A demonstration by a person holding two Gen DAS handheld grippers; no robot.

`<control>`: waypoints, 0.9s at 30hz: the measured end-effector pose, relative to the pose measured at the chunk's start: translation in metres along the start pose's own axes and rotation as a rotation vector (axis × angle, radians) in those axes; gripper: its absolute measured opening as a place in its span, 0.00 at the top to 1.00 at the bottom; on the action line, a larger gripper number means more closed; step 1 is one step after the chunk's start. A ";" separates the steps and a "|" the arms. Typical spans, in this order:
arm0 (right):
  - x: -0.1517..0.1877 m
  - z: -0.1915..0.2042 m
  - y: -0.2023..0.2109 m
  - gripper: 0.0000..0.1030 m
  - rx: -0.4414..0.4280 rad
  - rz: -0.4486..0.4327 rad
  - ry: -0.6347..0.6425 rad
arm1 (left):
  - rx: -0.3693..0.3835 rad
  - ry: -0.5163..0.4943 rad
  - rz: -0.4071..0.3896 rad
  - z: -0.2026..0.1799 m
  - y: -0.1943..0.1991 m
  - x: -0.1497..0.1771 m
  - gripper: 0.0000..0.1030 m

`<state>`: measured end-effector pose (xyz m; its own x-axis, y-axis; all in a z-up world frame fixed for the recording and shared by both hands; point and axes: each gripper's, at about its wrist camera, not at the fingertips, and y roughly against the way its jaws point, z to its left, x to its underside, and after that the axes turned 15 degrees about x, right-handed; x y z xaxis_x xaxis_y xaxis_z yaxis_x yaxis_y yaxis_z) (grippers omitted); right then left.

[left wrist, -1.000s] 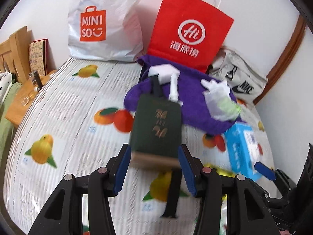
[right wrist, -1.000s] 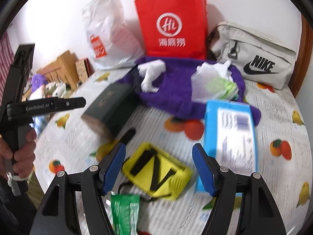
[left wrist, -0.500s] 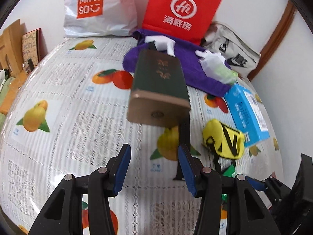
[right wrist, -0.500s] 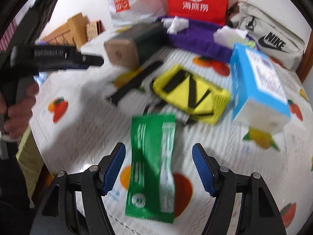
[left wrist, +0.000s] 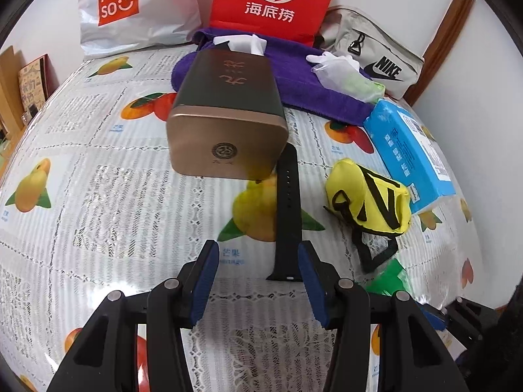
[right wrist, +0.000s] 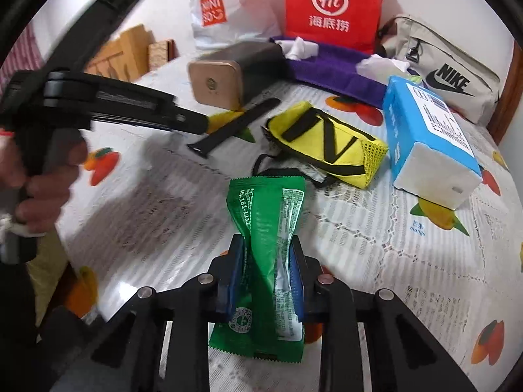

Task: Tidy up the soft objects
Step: 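Grasp the black watch strap with the left gripper while the right gripper holds the packet, then carry the packet and strap toward the purple towel with both grippers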

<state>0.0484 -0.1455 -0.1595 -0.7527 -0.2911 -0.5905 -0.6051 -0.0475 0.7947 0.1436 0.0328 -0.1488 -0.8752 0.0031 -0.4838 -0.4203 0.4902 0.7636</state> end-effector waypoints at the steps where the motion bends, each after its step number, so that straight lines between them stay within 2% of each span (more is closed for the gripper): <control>1: 0.002 -0.003 0.006 0.75 -0.018 -0.015 -0.009 | -0.001 -0.001 0.001 0.000 -0.001 0.000 0.53; 4: 0.006 -0.011 0.018 0.75 -0.039 -0.051 -0.032 | -0.008 -0.005 0.001 0.000 -0.005 -0.001 0.53; 8: 0.008 -0.032 0.030 0.75 -0.013 -0.091 -0.063 | -0.026 -0.042 0.011 -0.009 -0.013 -0.005 0.53; 16: 0.021 -0.091 0.022 0.74 0.090 -0.078 -0.189 | -0.157 -0.183 0.032 -0.037 -0.043 -0.015 0.53; 17: 0.023 -0.098 0.020 0.74 0.099 -0.073 -0.209 | -0.158 -0.190 0.026 -0.040 -0.046 -0.016 0.56; 18: 0.025 -0.103 0.020 0.74 0.105 -0.070 -0.218 | -0.155 -0.192 0.016 -0.041 -0.047 -0.018 0.67; 20: 0.028 -0.110 0.018 0.74 0.117 -0.067 -0.237 | -0.153 -0.206 0.013 -0.044 -0.050 -0.021 0.81; 26: 0.032 -0.125 0.010 0.74 0.122 -0.066 -0.267 | -0.128 -0.207 0.007 -0.043 -0.048 -0.019 0.79; 27: 0.032 -0.127 0.008 0.74 0.118 -0.064 -0.269 | -0.117 -0.206 0.011 -0.043 -0.048 -0.020 0.75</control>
<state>0.0523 -0.2764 -0.1546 -0.7442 -0.0270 -0.6674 -0.6677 0.0586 0.7422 0.1711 -0.0284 -0.1578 -0.8175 0.1919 -0.5430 -0.4462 0.3851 0.8078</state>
